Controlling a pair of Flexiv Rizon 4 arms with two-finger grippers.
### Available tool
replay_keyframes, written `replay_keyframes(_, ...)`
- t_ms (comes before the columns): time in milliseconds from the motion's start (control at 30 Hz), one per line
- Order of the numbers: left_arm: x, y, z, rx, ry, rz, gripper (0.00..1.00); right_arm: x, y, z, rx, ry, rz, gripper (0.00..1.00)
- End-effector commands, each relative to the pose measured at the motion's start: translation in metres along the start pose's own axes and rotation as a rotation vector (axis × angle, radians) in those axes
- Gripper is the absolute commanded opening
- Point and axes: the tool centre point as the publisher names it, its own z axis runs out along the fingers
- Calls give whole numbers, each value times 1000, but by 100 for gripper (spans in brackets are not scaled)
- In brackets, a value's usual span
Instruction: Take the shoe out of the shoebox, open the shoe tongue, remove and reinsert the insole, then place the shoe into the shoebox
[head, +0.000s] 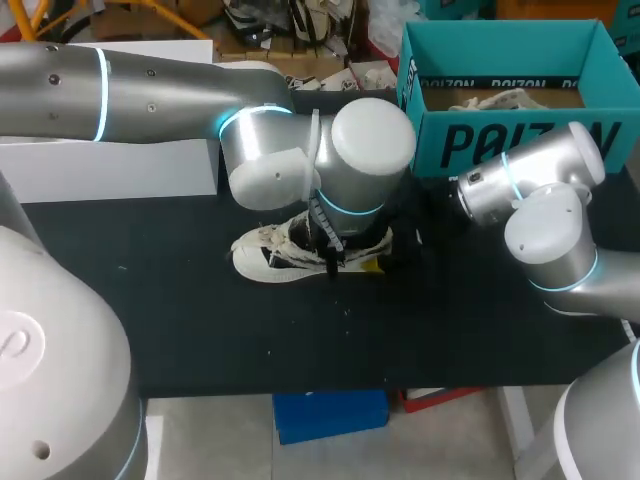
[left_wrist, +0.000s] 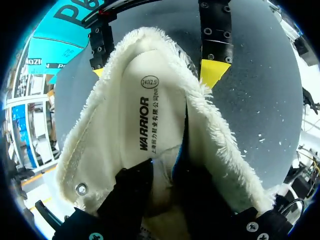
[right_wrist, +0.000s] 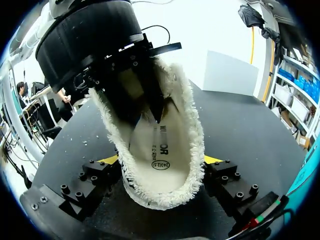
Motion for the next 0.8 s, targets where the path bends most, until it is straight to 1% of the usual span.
replay_keyframes(33, 2, 6, 26, 19, -151, -25, 24, -1, -3, 1, 1, 0, 2, 0)
replay_keyframes(100, -2, 8, 26, 35, -174, -44, 23, -1, -3, 1, 1, 0, 2, 0)
replay_keyframes(200, -7, 10, 24, 68, -211, -70, 17, -1, -3, 1, 1, 0, 2, 0)
replay_keyframes(367, -11, 12, 20, 89, -253, -89, 20, -1, -3, 1, 1, 0, 2, 0)
replay_keyframes(500, -14, 12, 18, 109, -286, -92, 20, -1, -3, 1, 1, 0, 2, 0)
replay_keyframes(633, -18, 10, 15, 119, -303, -101, 18, -1, -3, 1, 1, 0, 2, 0)
replay_keyframes(733, -20, 9, 16, 121, -299, -101, 13, -1, -3, 1, 1, 0, 2, 0)
replay_keyframes(767, -21, 8, 18, 117, -280, -91, 3, -1, -3, 1, 1, 0, 2, 0)
replay_keyframes(800, -21, 7, 19, 119, -274, -87, 0, -1, -3, 1, 1, 0, 2, 0)
